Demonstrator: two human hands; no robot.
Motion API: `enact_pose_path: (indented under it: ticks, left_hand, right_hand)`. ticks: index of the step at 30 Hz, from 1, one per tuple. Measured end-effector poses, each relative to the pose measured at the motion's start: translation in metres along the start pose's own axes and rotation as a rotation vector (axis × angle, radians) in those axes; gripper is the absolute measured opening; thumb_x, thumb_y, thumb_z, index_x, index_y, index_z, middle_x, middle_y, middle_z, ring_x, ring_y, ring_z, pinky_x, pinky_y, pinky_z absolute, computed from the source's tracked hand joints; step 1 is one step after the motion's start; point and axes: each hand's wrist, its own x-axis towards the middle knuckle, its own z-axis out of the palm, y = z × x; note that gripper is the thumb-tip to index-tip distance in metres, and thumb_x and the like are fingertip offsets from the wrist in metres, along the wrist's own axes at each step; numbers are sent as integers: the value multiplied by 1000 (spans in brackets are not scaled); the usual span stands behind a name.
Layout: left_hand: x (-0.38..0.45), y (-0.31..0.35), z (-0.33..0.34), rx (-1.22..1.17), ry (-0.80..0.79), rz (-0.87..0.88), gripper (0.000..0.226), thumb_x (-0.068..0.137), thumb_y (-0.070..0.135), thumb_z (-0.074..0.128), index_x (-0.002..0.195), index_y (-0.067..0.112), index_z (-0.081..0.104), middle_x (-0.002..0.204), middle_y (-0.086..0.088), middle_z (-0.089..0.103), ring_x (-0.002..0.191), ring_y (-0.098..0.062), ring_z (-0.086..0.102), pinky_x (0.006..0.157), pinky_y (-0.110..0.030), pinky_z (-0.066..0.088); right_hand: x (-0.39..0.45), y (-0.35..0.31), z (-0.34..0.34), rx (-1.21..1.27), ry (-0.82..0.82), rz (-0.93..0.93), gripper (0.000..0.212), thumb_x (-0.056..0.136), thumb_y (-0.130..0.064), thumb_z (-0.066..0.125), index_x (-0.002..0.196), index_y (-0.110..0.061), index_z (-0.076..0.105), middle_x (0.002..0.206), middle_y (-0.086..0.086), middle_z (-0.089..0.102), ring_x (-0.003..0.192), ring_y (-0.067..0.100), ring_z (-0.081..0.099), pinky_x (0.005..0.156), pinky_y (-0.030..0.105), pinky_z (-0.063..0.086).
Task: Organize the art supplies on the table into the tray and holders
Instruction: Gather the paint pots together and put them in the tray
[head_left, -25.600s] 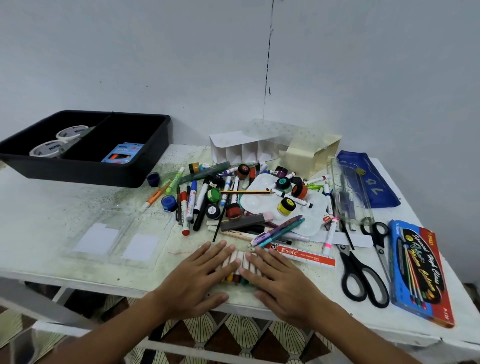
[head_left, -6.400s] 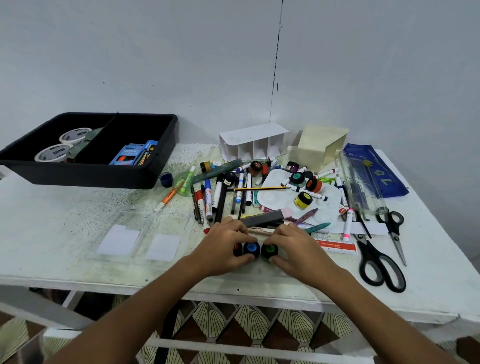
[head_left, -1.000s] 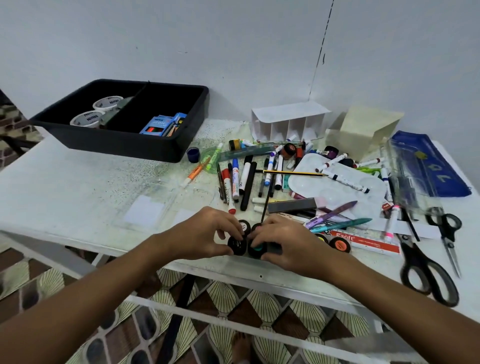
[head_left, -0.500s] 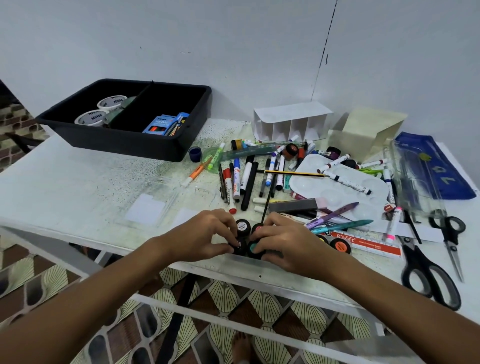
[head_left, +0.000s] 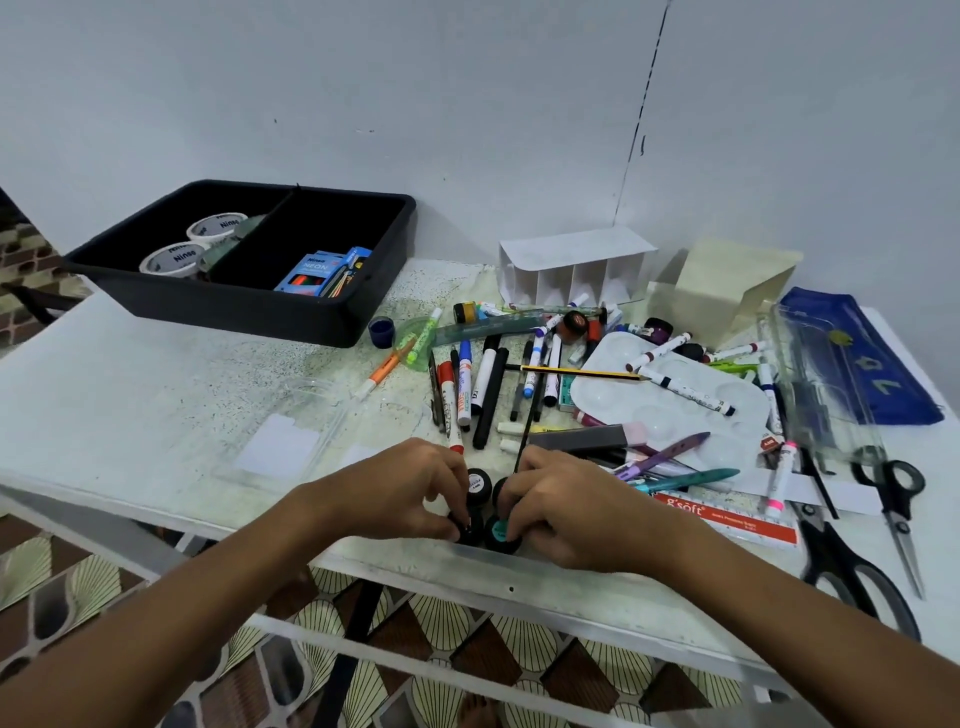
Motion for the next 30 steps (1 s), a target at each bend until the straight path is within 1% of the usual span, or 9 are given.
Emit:
enact_pose_path:
  ticks: [2, 4, 9, 12, 14, 16, 21, 24, 30]
  left_hand:
    - [6, 1, -10, -41, -57, -35, 10, 79, 27, 77, 88, 23, 78, 89, 13, 66, 81, -7, 58, 66, -20, 47]
    - [14, -1, -25, -106, -23, -80, 10, 80, 29, 77, 87, 22, 76, 84, 13, 68, 75, -6, 60, 62, -15, 45]
    - [53, -33, -64, -131, 413, -163, 9, 84, 19, 74, 92, 16, 73, 77, 7, 68, 65, -6, 59, 58, -11, 43]
    - [86, -57, -76, -117, 572, -295, 11, 87, 13, 68, 98, 14, 68, 82, 5, 63, 67, -7, 54, 56, -11, 43]
    - [108, -70, -79, -101, 622, -364, 16, 88, 12, 66, 104, 14, 67, 93, 4, 65, 75, -8, 55, 62, -15, 45]
    - [127, -85, -79, -63, 660, -400, 21, 88, 14, 66, 109, 12, 67, 103, 1, 66, 88, -10, 56, 78, -24, 48]
    - [155, -122, -78, 12, 671, -503, 42, 84, 30, 70, 123, 17, 62, 118, -7, 62, 112, -23, 51, 95, -41, 47]
    - [160, -131, -75, 69, 637, -561, 33, 85, 33, 69, 117, 24, 65, 114, -8, 58, 108, -24, 49, 93, -42, 46]
    - [159, -133, -77, 57, 676, -461, 23, 82, 19, 73, 105, 17, 70, 103, -2, 69, 103, -23, 57, 89, -45, 50]
  right_hand:
    - [5, 2, -9, 153, -21, 81, 26, 83, -8, 56, 96, -19, 76, 98, -8, 71, 88, 9, 50, 72, 16, 38]
    - [11, 9, -19, 291, 29, 163, 25, 85, -6, 57, 100, -16, 75, 98, -5, 72, 89, 7, 58, 78, 17, 46]
    - [30, 63, -43, 336, 381, 425, 20, 87, -3, 62, 102, -9, 73, 97, 2, 72, 85, 12, 63, 74, 18, 49]
    - [45, 107, -48, 260, 504, 649, 20, 87, -8, 61, 105, -10, 72, 97, 3, 70, 87, 18, 62, 80, 34, 52]
    - [51, 133, -45, 217, 559, 759, 19, 87, -13, 63, 105, -10, 71, 97, 7, 70, 91, 24, 62, 81, 40, 52]
    - [55, 150, -40, 120, 553, 844, 21, 88, -20, 64, 106, -12, 68, 99, 9, 67, 98, 29, 58, 80, 40, 51]
    - [65, 163, -28, -50, 500, 902, 35, 90, -35, 62, 120, -17, 61, 110, 9, 64, 108, 30, 49, 82, 38, 45]
    - [69, 167, -24, -117, 493, 926, 34, 91, -37, 62, 118, -16, 64, 111, 9, 66, 108, 30, 49, 83, 38, 43]
    - [69, 166, -23, 7, 575, 899, 29, 88, -24, 66, 114, -13, 63, 110, 8, 65, 108, 27, 47, 86, 37, 42]
